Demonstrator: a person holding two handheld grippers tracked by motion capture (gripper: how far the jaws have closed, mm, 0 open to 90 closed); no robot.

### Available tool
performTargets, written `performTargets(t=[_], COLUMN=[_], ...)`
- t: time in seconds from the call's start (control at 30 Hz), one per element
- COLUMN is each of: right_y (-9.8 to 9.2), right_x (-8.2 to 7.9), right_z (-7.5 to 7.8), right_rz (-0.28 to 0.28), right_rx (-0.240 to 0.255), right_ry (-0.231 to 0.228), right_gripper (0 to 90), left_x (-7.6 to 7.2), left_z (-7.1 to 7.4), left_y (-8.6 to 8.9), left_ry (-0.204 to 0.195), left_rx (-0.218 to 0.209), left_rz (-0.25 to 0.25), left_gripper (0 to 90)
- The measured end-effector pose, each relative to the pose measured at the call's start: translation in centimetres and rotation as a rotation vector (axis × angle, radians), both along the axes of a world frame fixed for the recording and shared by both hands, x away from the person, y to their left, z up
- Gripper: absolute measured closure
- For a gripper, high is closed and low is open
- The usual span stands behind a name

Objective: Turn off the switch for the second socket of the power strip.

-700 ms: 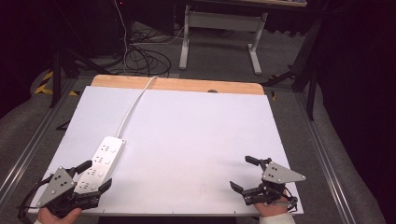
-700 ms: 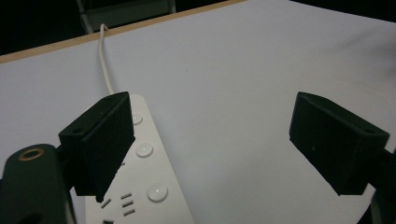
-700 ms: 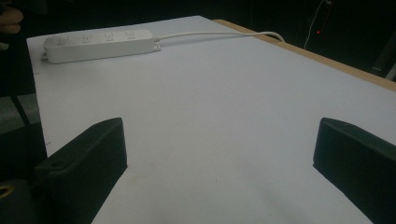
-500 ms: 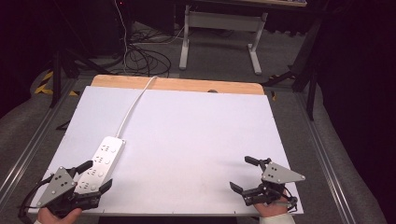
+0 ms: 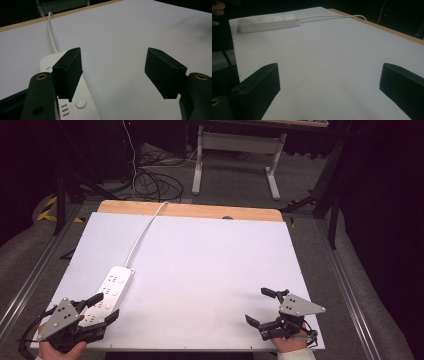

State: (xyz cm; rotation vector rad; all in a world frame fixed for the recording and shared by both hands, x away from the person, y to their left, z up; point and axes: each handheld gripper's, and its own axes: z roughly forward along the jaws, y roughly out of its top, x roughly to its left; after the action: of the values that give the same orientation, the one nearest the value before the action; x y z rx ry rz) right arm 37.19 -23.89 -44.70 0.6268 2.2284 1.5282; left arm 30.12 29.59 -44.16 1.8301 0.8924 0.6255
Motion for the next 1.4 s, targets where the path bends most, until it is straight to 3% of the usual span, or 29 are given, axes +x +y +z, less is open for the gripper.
performTargets(t=[0.17, 0.23, 0.27, 0.4, 0.57, 0.77, 1.4], right_y=[0.0, 0.0, 0.0, 0.1, 0.2, 0.3, 0.3], right_x=[0.0, 0.0, 0.0, 0.0, 0.1, 0.1, 0.2], right_z=[0.0, 0.0, 0.0, 0.0, -0.1, -0.1, -0.2], right_rz=[-0.001, -0.001, 0.001, 0.003, 0.007, 0.010, 0.018], right_rx=[-0.002, -0.001, -0.001, -0.004, -0.005, -0.010, -0.008], right_ry=[0.002, 0.000, 0.003, 0.007, 0.006, 0.009, 0.018], right_gripper=[3.5, 3.5, 3.5, 3.5, 3.6, 3.6, 3.6], left_x=[0.0, 0.0, -0.1, 0.0, 0.6, 1.4, 4.0], left_z=[0.3, 0.4, 0.6, 1.1, 1.6, 2.3, 3.6], left_y=[0.0, 0.2, 0.1, -0.3, -0.5, -0.8, -1.5], left_ry=[-0.004, 0.013, 0.019, 0.001, 0.010, 0.005, 0.040], left_rx=[0.007, -0.029, -0.027, 0.013, 0.003, 0.054, 0.020], left_rz=[-0.004, -0.013, -0.011, -0.002, -0.018, -0.033, -0.047], left_gripper=[33.7, 34.8, 34.1, 29.6, 30.4, 33.2, 36.8])
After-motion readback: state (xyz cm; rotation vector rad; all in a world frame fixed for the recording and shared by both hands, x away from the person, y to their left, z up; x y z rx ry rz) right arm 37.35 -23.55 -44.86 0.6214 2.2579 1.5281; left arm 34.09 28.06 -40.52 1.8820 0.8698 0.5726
